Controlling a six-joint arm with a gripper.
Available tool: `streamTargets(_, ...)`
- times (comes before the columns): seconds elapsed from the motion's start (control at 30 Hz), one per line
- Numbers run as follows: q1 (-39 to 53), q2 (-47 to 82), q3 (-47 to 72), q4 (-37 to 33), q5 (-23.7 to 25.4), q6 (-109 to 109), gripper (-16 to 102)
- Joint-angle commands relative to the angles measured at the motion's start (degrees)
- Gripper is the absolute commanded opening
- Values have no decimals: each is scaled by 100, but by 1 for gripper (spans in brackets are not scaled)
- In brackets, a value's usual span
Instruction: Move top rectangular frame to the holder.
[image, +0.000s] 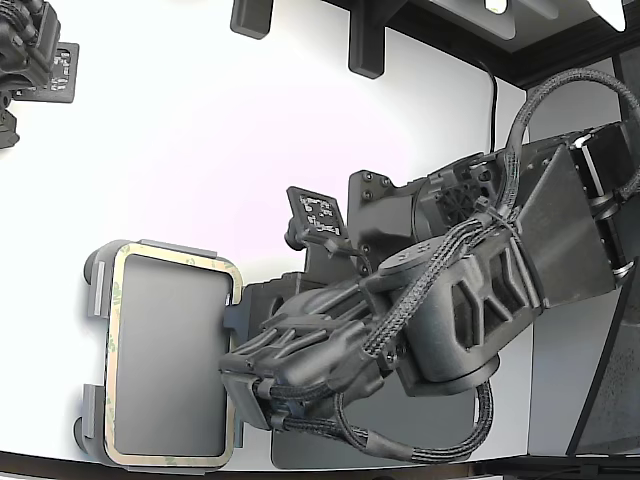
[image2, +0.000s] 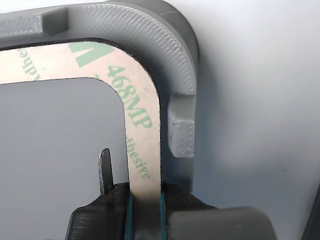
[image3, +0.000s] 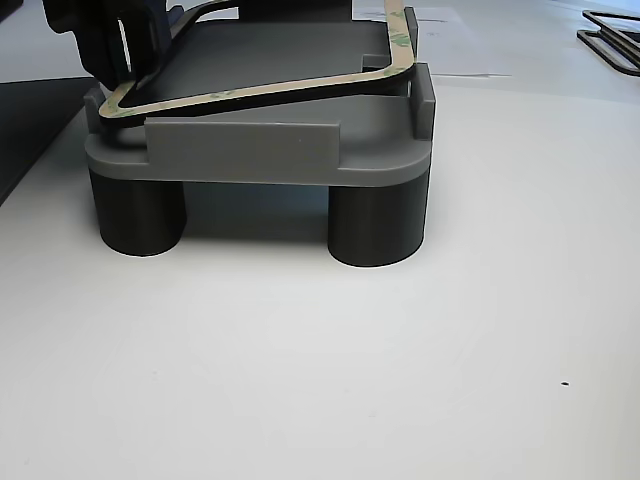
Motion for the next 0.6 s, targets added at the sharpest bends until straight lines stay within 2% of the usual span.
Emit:
streamTargets(0.0,-97,176,-105,-26,-9,18,2)
streamTargets(0.07,-97,185,-105,-35,-9,-79,8)
streamTargets(0.13,-97,193,-114,-62,18,-62,20)
streamTargets(0.23,-97,229,-123,-114,62,44,70)
streamTargets(0.33,-97,229,-123,-185,53,325,81)
streamTargets(0.37,-97,237,-114,-185,79,193,97)
streamTargets(0.57,-105,272,-475,18,255,-246,100)
